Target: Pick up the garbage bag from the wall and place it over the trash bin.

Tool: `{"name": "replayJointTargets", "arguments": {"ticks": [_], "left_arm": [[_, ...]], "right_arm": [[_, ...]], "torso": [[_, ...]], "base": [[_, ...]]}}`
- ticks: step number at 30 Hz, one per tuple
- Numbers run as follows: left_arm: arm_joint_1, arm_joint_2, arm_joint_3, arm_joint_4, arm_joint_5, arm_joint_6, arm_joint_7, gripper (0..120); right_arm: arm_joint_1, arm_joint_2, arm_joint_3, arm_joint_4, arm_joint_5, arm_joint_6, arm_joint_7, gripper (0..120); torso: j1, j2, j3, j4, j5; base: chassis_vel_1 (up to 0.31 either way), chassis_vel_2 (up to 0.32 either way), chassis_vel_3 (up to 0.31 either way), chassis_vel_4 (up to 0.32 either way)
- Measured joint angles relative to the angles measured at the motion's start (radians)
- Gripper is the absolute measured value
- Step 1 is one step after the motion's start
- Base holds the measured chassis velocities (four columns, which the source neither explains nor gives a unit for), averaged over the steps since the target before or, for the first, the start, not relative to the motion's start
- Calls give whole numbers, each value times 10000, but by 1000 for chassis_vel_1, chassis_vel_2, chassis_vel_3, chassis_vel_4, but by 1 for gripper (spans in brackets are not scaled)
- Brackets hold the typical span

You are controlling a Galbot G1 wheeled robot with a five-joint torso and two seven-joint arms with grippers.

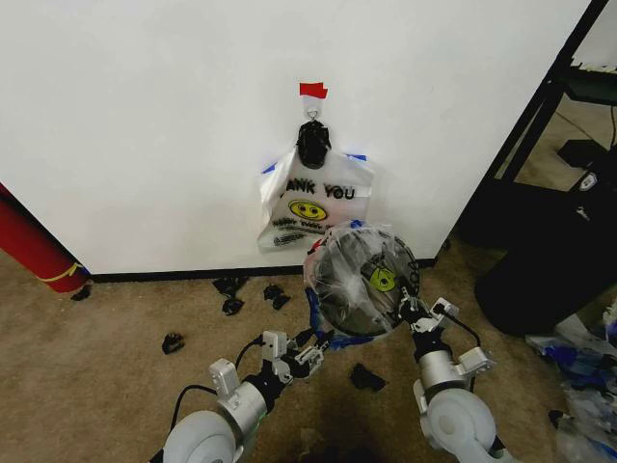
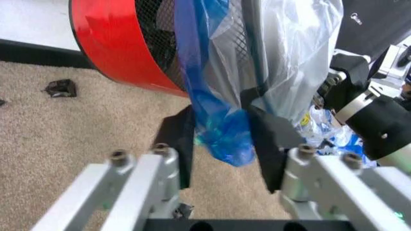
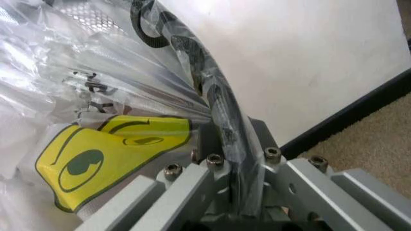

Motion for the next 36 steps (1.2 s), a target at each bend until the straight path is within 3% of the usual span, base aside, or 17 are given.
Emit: {"name": "replayJointTargets", "arguments": {"ticks": [8, 23, 31, 36], "left_arm": [[10, -12, -55, 51, 91, -32, 84, 0], [-112, -197, -129, 1110, 2004, -577, -56, 0], [-479, -564, -336, 2056, 2937, -679, -1271, 0], [-414, -505, -495, 2254, 3205, -737, -1433, 0]], "right_arm": [[-24, -6, 28, 126, 67, -7, 132, 0], [-365, -21, 1, 952, 622, -484, 665, 0], [-775, -192, -106, 1838, 792, -1461, 1322, 0], [-632, -189, -228, 1800, 827, -1641, 1510, 0]], "torso": [[0, 0, 0, 0, 0], [0, 0, 0, 0, 0], [0, 0, 0, -2, -2], [0, 0, 0, -1, -2]], "base": [[0, 0, 0, 0], [0, 0, 0, 0], [0, 0, 0, 0], [0, 0, 0, 0]]}}
